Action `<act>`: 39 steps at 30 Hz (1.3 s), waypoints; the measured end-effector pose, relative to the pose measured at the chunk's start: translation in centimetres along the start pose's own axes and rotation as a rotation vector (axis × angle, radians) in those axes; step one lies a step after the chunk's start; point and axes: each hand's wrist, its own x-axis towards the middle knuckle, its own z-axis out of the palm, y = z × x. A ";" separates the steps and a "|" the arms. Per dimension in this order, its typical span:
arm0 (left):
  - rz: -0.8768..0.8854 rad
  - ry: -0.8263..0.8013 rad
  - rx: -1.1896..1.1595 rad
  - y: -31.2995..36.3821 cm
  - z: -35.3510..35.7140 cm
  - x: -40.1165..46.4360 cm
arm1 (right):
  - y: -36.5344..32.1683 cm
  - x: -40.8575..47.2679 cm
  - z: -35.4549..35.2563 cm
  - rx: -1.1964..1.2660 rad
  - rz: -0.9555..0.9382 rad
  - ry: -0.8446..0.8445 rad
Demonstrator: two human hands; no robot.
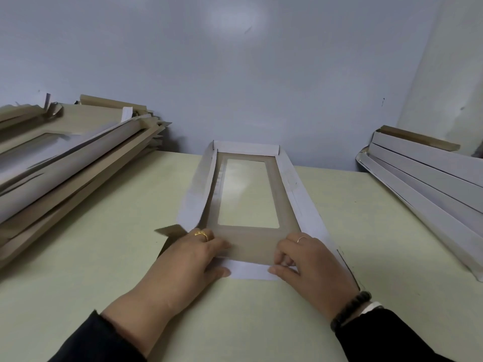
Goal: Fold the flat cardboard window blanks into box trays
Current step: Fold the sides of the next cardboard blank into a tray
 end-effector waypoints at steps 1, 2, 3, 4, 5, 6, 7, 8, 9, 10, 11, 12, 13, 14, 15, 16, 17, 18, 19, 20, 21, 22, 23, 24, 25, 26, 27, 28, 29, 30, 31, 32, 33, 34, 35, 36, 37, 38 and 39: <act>0.053 0.029 0.005 0.2 -0.2 -0.1 | -0.2 0.0 0.0 -0.007 -0.011 0.005; 0.115 0.051 0.012 0.5 -0.5 -0.2 | -0.4 0.0 0.1 -0.017 -0.027 0.015; 0.161 0.073 0.021 0.8 -0.9 -0.4 | -0.5 0.0 0.3 -0.031 -0.042 0.014; 0.207 0.131 0.014 0.9 -1.3 -0.5 | -0.6 -0.1 0.4 -0.042 -0.045 0.005; 0.235 0.210 -0.004 0.8 -1.6 -0.5 | -0.5 -0.1 0.4 -0.043 -0.029 -0.010; 0.234 0.293 -0.031 0.7 -2.0 -0.4 | -0.3 -0.1 0.5 -0.045 -0.014 -0.025; 0.212 0.379 -0.047 0.4 -2.4 -0.3 | -0.3 0.1 0.6 -0.052 -0.009 -0.024; 0.175 0.459 -0.061 0.0 -2.8 -0.3 | -0.4 0.2 0.6 -0.060 -0.008 -0.013; 0.122 0.527 -0.075 -0.4 -3.0 -0.2 | -0.5 0.2 0.5 -0.070 -0.008 0.005; 0.052 0.565 -0.098 -0.9 -3.3 -0.3 | -0.5 0.3 0.5 -0.090 -0.008 0.018; -0.039 0.565 -0.143 -1.4 -3.5 -0.5 | -0.6 0.4 0.5 -0.115 -0.009 0.022; -0.134 0.519 -0.211 -2.1 -3.5 -0.6 | -0.8 0.4 0.4 -0.134 -0.006 0.031; -0.208 0.440 -0.282 -2.9 -3.5 -0.7 | -1.1 0.3 0.2 -0.151 -0.004 0.043; -0.249 0.334 -0.349 -3.6 -3.3 -0.9 | -1.4 0.3 0.0 -0.152 -0.007 0.070; -0.262 0.229 -0.409 -4.4 -3.2 -1.1 | -1.6 0.1 -0.4 -0.140 -0.018 0.112; -0.255 0.152 -0.458 -5.1 -3.1 -1.2 | -1.9 -0.1 -0.8 -0.134 -0.035 0.145; -0.246 0.102 -0.492 -5.6 -3.0 -1.3 | -2.1 -0.2 -1.2 -0.131 -0.053 0.155; -0.250 0.073 -0.508 -5.9 -3.0 -1.3 | -2.2 -0.5 -1.5 -0.121 -0.074 0.141; -0.260 0.057 -0.514 -6.2 -2.9 -1.4 | -2.2 -0.7 -1.8 -0.098 -0.096 0.114; -0.272 0.048 -0.527 -6.5 -2.9 -1.5 | -2.2 -0.9 -2.2 -0.070 -0.107 0.077; -0.283 0.035 -0.539 -6.8 -2.8 -1.6 | -2.1 -1.2 -2.5 -0.050 -0.118 0.044; -0.294 0.015 -0.557 -7.2 -2.8 -1.7 | -2.0 -1.5 -2.9 -0.028 -0.126 0.008; -0.304 -0.015 -0.583 -7.6 -2.8 -1.8 | -1.9 -1.8 -3.1 0.004 -0.139 -0.028; -0.314 -0.049 -0.621 -7.9 -2.8 -1.9 | -1.9 -2.1 -3.2 0.042 -0.151 -0.067; -0.323 -0.085 -0.669 -8.2 -2.9 -2.0 | -1.9 -2.3 -3.3 0.077 -0.162 -0.110; -0.332 -0.117 -0.726 -8.4 -3.0 -2.0 | -1.9 -2.4 -3.2 0.097 -0.170 -0.159; -0.340 -0.137 -0.781 -8.6 -3.0 -2.0 | -1.9 -2.5 -3.0 0.109 -0.178 -0.209; -0.349 -0.146 -0.828 -8.8 -3.0 -2.1 | -1.9 -2.6 -2.8 0.120 -0.185 -0.244; -0.353 -0.147 -0.857 -9.0 -3.0 -2.1 | -1.8 -2.6 -2.6 0.136 -0.187 -0.259; -0.355 -0.148 -0.874 -9.3 -2.9 -2.1 | -1.7 -2.6 -2.6 0.146 -0.181 -0.261; -0.353 -0.148 -0.884 -9.5 -2.9 -2.2 | -1.5 -2.5 -2.6 0.153 -0.175 -0.259; -0.349 -0.145 -0.898 -9.6 -2.8 -2.2 | -1.5 -2.5 -2.7 0.169 -0.167 -0.256; -0.338 -0.135 -0.908 -9.6 -2.8 -2.3 | -1.5 -2.5 -2.8 0.198 -0.156 -0.254; -0.333 -0.117 -0.916 -9.4 -2.8 -2.3 | -1.4 -2.5 -2.8 0.228 -0.141 -0.255; -0.331 -0.092 -0.920 -9.5 -2.7 -2.3 | -1.4 -2.6 -2.9 0.250 -0.131 -0.253; -0.337 -0.072 -0.930 -9.5 -2.7 -2.3 | -1.3 -2.6 -2.9 0.261 -0.122 -0.248; -0.338 -0.059 -0.937 -9.6 -2.6 -2.3 | -1.3 -2.6 -3.0 0.275 -0.116 -0.241; -0.342 -0.053 -0.945 -9.5 -2.7 -2.3 | -1.2 -2.6 -3.0 0.289 -0.108 -0.241; -0.350 -0.051 -0.949 -9.5 -2.8 -2.3 | -1.2 -2.6 -3.0 0.301 -0.103 -0.244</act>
